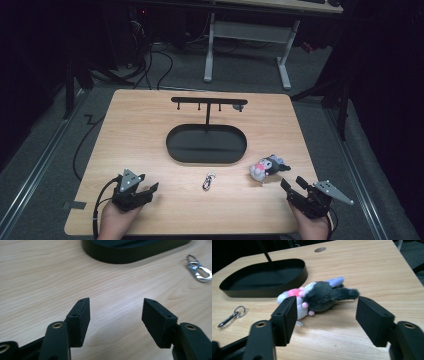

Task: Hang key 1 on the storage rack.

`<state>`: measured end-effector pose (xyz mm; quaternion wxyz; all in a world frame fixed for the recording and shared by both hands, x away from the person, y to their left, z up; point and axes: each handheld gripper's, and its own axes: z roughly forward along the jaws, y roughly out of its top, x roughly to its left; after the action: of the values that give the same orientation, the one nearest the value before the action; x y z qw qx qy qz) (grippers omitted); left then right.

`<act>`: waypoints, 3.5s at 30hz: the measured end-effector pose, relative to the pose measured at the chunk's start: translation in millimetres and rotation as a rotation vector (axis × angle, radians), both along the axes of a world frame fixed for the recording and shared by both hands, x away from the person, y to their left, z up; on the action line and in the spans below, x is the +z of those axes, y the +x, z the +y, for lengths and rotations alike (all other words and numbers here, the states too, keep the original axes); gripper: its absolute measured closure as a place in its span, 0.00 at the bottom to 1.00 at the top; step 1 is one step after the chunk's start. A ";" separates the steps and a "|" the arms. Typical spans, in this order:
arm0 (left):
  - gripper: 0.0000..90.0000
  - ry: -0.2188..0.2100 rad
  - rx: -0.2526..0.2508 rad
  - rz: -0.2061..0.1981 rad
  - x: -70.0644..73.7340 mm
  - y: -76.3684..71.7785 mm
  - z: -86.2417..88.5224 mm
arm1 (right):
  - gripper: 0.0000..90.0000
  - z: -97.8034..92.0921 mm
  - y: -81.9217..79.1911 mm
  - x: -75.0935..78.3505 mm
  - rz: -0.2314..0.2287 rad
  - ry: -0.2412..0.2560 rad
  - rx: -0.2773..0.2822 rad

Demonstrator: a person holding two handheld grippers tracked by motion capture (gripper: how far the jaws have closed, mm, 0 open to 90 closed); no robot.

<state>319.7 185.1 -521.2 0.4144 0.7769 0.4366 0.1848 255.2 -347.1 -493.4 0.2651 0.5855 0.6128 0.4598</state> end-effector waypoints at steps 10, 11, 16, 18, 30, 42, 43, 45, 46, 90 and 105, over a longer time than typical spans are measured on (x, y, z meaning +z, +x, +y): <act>0.40 -0.042 -0.051 -0.037 -4.7 0.4 -2.2 | 0.52 -2.3 2.2 -3.3 0.024 -0.024 0.033; 0.40 -0.040 -0.044 -0.039 -4.2 0.4 -1.6 | 0.54 -3.0 2.9 -3.6 0.026 -0.025 0.039; 0.40 -0.053 -0.011 -0.037 -2.2 0.8 4.9 | 0.70 -5.2 7.1 -3.2 0.033 -0.039 0.063; 0.40 -0.051 -0.001 -0.036 -2.6 0.3 7.2 | 0.83 -5.3 10.0 -3.4 0.037 -0.057 0.070; 0.40 -0.055 0.087 -0.040 -1.8 -25.3 38.0 | 1.00 -0.8 58.2 -12.2 0.127 -0.180 0.041; 0.40 -0.080 0.104 -0.052 2.6 -27.4 46.7 | 1.00 3.0 56.6 6.2 0.062 -0.158 0.042; 0.40 -0.075 0.096 -0.057 3.0 -24.8 44.0 | 1.00 7.6 51.5 8.7 0.053 -0.144 0.059; 0.40 -0.067 0.080 -0.061 3.2 -21.3 38.2 | 0.99 26.3 40.4 12.5 0.039 -0.133 0.117; 0.40 -0.066 0.073 -0.061 2.6 -20.9 36.3 | 0.99 40.6 36.9 12.2 0.042 -0.138 0.160; 0.40 -0.096 -0.048 -0.075 23.4 -9.9 2.8 | 0.87 27.0 30.3 -13.8 0.174 -0.125 0.159; 0.40 -0.050 -0.081 -0.085 7.7 -8.8 6.2 | 0.74 57.9 33.6 -10.2 0.226 -0.170 0.268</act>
<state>310.9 191.3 -513.5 0.4590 0.7747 0.3915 0.1895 288.7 -289.2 -503.6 0.1796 0.5219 0.7479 0.3688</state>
